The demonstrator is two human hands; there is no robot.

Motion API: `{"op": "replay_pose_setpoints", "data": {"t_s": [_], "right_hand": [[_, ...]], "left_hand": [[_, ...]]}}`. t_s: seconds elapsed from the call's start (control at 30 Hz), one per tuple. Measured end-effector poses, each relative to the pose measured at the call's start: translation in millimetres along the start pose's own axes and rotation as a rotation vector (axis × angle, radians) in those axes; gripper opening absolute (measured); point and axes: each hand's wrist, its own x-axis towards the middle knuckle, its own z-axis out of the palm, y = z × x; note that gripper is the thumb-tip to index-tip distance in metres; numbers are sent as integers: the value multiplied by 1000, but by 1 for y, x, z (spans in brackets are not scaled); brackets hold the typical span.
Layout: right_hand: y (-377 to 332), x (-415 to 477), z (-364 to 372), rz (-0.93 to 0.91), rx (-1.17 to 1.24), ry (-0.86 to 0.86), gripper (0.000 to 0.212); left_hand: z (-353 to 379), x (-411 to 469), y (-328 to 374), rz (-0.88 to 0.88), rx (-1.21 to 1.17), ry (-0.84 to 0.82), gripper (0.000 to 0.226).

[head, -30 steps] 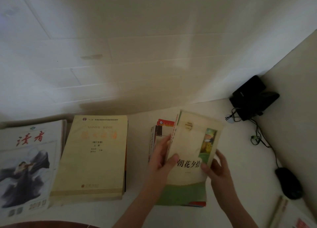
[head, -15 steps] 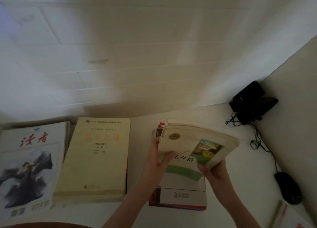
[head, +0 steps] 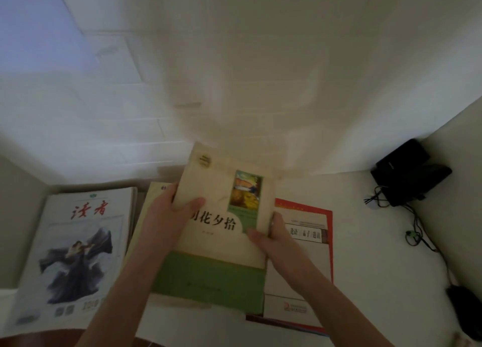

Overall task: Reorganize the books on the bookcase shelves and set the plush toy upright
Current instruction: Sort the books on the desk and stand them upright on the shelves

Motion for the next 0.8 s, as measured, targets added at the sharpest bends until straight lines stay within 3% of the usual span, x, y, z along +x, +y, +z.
{"op": "replay_pose_setpoints", "data": {"t_s": [0.17,0.27,0.33,0.43,0.6,0.8], "right_hand": [[16,29,66,89,-253,2,30],[33,35,80,34,-580,42,27],[40,34,82,-45,-740,64,34],[43,29,83,-34,-618,25,50],[37,19,89,101,-235,-56,62],[40,19,96,87,-132,-12,64]], "left_hand": [[-29,1,-59,-151,108,51,29],[-39,3,-84,-222,207,183,47],[-41,5,-92,-212,167,172,59],[-33,4,-99,-226,66,77,60],[-26,12,-100,-180,-22,77,54],[-24,13,-98,-152,12,60,55]]}}
